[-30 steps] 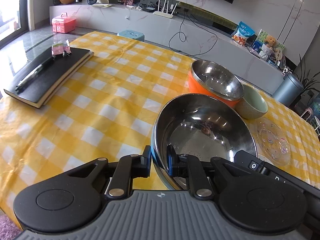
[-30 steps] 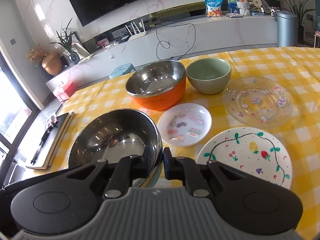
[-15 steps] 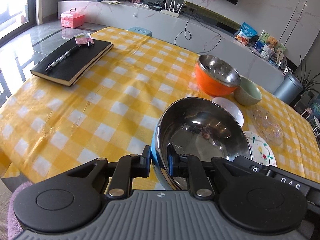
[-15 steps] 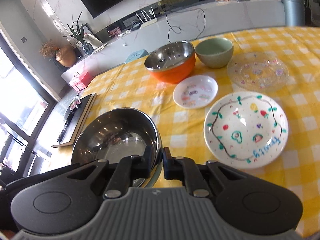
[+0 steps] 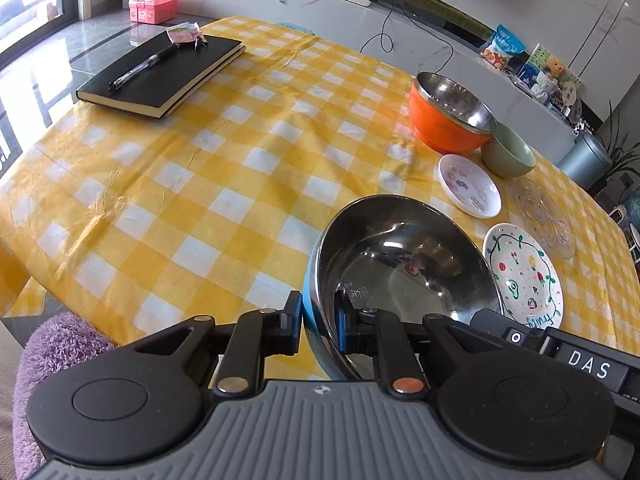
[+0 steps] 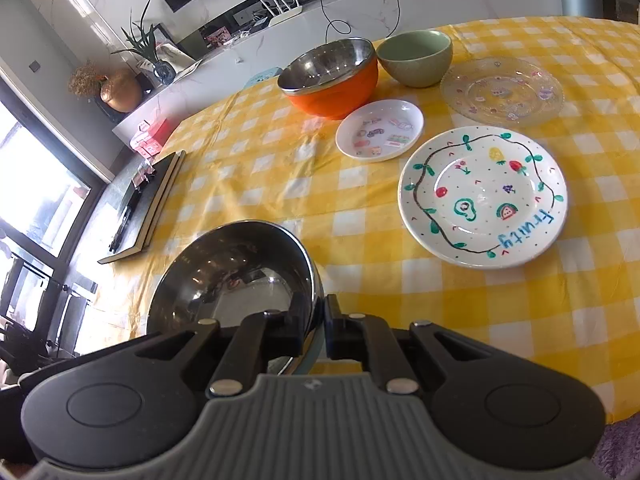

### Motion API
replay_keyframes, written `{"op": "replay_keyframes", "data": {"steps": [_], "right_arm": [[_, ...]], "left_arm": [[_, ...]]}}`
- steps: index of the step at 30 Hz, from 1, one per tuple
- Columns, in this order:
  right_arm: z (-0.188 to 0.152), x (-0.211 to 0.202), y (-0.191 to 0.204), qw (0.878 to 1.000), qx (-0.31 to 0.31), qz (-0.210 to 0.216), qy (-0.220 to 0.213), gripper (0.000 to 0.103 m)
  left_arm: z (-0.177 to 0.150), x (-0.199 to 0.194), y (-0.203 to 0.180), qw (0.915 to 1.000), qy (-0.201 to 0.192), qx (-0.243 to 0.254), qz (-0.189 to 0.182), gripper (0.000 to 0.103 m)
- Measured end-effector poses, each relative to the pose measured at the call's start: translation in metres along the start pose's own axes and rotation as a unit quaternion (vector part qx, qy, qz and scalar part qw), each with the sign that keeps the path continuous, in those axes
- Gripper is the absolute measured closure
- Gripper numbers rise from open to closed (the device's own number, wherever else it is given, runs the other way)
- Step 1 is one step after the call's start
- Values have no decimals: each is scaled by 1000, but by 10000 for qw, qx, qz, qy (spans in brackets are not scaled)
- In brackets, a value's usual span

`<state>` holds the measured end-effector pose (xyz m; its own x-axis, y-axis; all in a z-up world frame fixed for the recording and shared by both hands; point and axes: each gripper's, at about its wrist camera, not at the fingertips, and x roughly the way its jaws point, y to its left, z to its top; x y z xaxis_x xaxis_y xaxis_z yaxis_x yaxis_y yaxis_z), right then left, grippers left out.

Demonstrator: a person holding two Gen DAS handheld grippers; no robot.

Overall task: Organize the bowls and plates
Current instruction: 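Carry the blue steel bowl with both tools, set it down, open both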

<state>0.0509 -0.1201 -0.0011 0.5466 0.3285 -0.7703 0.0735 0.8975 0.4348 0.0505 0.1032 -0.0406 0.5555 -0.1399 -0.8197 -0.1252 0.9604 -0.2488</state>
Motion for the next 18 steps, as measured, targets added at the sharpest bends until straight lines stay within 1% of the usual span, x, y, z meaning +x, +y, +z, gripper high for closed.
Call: {"op": "replay_keyframes", "data": {"steps": [6,13,15,16,18], "right_arm": [[-1,5,2,9999,-29,-86,81,96],[0,9,4,9999,-69,-112,77,95],[0,9,4,9999,-42,-77,93,94],[1,9,3,9999,-34,-48,97,92],[1,8,3,10000,-36,-51,56,91]], "left_arm": [[-4,7,5,10000,92,-20,7,85],[-4,11,4,9999,74,53,46,85],[-4,12,4,9999,90,63,80,85],[-4,11,3,9999,73,86,125,85],[-2,9,3,9998,22,122,152,81]]}}
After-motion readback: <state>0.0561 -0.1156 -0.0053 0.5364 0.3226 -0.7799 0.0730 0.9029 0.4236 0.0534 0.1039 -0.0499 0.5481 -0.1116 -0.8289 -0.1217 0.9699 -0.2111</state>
